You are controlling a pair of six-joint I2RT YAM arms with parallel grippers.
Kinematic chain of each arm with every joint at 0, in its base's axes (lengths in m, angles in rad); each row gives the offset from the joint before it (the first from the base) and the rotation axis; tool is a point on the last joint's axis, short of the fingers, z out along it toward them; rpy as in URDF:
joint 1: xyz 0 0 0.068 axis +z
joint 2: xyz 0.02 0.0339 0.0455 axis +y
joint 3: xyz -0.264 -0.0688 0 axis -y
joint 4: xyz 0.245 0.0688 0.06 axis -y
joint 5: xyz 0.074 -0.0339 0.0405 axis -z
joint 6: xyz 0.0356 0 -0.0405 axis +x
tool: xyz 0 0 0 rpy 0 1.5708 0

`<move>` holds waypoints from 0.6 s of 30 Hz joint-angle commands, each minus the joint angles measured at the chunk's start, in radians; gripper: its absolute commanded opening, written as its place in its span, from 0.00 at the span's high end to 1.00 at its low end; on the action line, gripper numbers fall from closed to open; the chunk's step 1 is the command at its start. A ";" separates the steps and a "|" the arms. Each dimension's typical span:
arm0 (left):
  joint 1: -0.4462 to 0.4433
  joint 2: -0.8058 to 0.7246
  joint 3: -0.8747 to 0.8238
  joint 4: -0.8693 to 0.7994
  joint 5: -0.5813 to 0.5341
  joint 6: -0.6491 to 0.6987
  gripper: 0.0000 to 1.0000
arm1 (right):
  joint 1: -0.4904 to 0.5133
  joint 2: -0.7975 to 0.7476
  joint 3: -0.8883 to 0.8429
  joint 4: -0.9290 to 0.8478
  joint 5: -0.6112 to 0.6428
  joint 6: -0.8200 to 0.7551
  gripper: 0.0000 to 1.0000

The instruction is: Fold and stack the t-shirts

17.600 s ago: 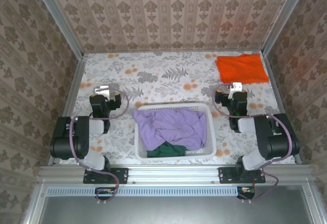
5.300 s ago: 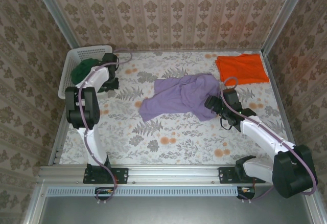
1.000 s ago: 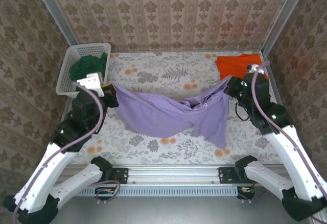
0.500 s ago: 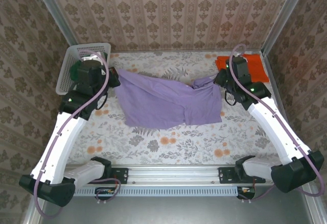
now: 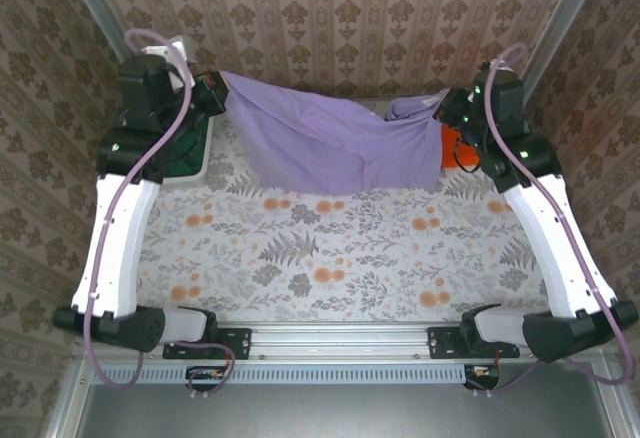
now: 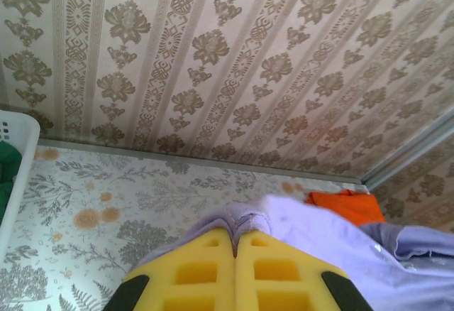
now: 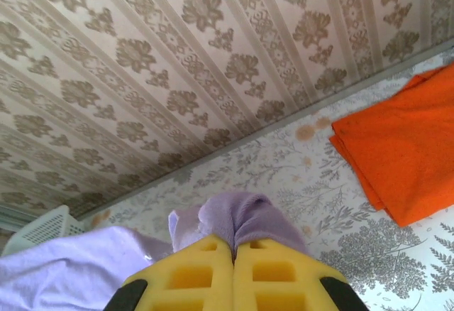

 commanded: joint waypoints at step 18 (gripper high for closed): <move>0.010 -0.338 -0.668 -0.066 0.011 -0.100 0.35 | -0.024 0.255 -0.173 -0.179 -0.025 -0.086 0.71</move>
